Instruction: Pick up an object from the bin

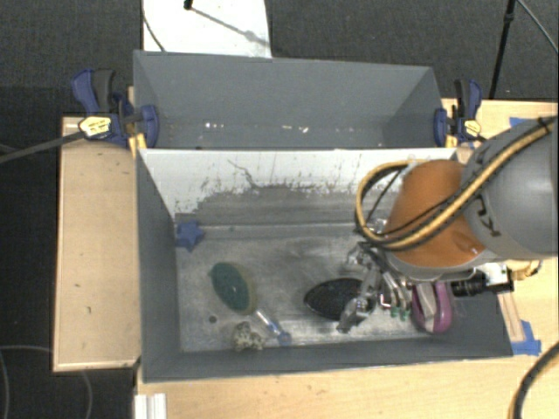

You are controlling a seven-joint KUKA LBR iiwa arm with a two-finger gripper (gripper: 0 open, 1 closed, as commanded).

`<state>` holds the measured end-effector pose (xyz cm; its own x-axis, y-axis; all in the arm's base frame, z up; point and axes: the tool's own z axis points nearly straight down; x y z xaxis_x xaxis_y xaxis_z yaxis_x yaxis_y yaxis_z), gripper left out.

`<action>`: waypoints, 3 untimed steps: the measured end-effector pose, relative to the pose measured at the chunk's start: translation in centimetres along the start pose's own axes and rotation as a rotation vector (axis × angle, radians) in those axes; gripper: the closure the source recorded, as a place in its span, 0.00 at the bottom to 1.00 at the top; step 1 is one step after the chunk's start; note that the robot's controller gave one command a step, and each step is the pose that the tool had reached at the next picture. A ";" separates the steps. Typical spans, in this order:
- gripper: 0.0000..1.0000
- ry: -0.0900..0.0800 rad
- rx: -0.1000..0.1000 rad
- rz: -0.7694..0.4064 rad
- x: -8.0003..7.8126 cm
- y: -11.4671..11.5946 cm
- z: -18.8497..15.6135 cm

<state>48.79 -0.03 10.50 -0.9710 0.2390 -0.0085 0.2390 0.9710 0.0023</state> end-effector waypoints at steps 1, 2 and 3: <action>0.00 0.004 0.000 0.067 -0.7 1.3 3.4; 0.00 0.003 0.000 0.063 -0.8 1.4 3.2; 1.00 -0.001 0.000 0.062 -0.9 1.4 3.1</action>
Offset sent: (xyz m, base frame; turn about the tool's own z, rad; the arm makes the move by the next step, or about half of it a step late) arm 0.0080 0.0106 -0.0350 0.0684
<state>50.03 1.08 7.40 -0.9542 0.2992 -0.0091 0.2992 0.9542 0.0029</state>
